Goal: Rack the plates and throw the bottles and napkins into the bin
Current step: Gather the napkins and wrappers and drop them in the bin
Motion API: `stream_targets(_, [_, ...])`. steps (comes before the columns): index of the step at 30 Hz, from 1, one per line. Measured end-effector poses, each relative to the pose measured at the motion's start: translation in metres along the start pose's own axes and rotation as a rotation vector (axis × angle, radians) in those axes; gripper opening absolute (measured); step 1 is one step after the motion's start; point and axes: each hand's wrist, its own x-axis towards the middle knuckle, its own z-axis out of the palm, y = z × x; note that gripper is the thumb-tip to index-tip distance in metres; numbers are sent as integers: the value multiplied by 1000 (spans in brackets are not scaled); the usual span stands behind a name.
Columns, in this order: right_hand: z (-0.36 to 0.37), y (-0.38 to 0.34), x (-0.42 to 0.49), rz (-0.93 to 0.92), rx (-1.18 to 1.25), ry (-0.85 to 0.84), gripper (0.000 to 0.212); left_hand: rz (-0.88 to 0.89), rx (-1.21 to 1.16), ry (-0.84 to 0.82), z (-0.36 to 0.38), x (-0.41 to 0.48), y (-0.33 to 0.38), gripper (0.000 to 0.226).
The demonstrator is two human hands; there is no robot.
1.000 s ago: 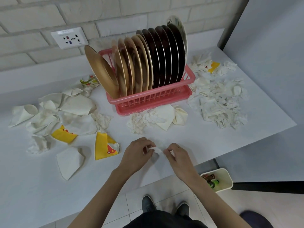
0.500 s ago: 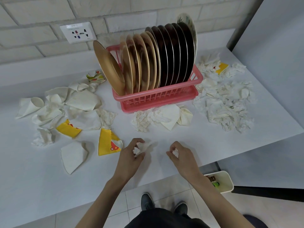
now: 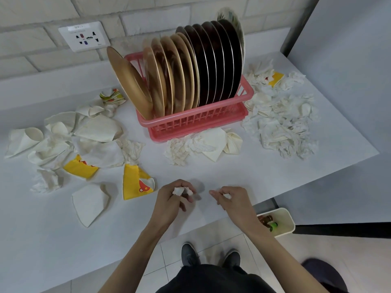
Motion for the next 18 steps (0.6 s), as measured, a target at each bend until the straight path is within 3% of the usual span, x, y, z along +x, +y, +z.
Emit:
stream_targets(9, [-12,-16,-28,58,20,131,51,-87,-68,-242,9,6,8,5])
stream_targets(14, [-32,-5,-53,93,101,224,49,-122,-32,-397,39,0,24,33])
stream_targets(18, [-53,9,-76,125,81,283,21,-134,35,-488,74,-7,33,35])
